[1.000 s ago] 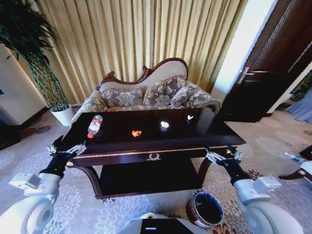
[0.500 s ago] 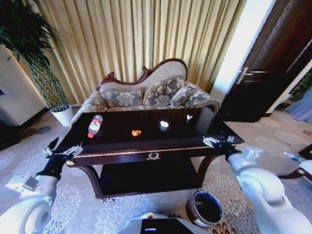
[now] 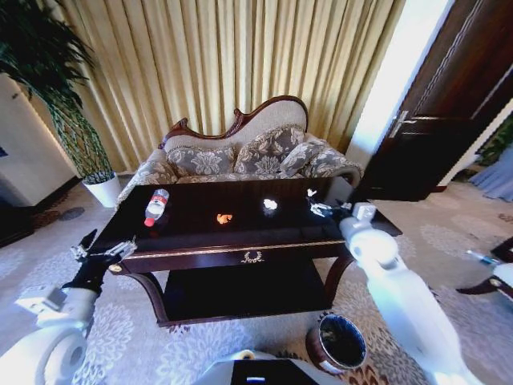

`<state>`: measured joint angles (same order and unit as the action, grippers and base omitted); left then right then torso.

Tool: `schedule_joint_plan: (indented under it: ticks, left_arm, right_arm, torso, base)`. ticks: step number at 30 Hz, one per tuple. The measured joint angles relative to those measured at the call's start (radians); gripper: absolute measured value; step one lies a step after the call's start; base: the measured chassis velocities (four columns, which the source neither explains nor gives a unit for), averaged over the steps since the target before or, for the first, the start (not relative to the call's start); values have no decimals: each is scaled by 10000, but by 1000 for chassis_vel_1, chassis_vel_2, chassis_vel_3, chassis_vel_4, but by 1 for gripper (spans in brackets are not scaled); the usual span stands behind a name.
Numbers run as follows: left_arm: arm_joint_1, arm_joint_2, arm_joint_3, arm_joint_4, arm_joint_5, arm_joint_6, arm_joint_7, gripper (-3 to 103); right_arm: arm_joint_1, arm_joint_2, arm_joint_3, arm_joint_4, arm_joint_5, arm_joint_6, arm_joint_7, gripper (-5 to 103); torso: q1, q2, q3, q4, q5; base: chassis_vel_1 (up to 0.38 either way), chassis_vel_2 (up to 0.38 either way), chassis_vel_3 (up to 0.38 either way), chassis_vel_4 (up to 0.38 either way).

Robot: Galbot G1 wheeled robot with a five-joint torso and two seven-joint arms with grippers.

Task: Move to the front of the table and place the trash on the table into the trash bin.

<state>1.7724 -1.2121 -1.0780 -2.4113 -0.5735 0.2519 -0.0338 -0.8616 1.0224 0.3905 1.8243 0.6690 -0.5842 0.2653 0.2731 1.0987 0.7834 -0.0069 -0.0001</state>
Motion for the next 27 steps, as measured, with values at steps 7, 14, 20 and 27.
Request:
schedule_joint_plan:
  ticks: [7, 14, 20, 27]
  left_arm:
    - [75, -8, -112, 3, -1, 1, -34, 100]
    - [115, -98, -96, -37, 41, -24, 6, 100]
    - [63, -184, -14, -49, 98, -32, 27, 100]
    - [48, -209, -11, -29, 115, -49, 31, 100]
  right_arm:
    - [1436, 446, -705, -1450, -447, -105, -2, 100]
    - [2334, 543, -973, -2550, -529, -569, 248, 100]
    - [2607, 543, -1049, -3090, -441, -759, 417, 100]
    - [2902, 663, -1152, -3789, -439, -763, 537, 100]
  torso:
    - [1, 0, -1, 2, -2]
    - [0, 0, -1, -2, 1]
    - [1, 0, -1, -3, 2]
    - [0, 1, -1, -1, 0]
  base:
    - [0, 0, 0, 0]
    - [0, 0, 0, 0]
    - [0, 0, 0, 0]
    - [0, 0, 0, 0]
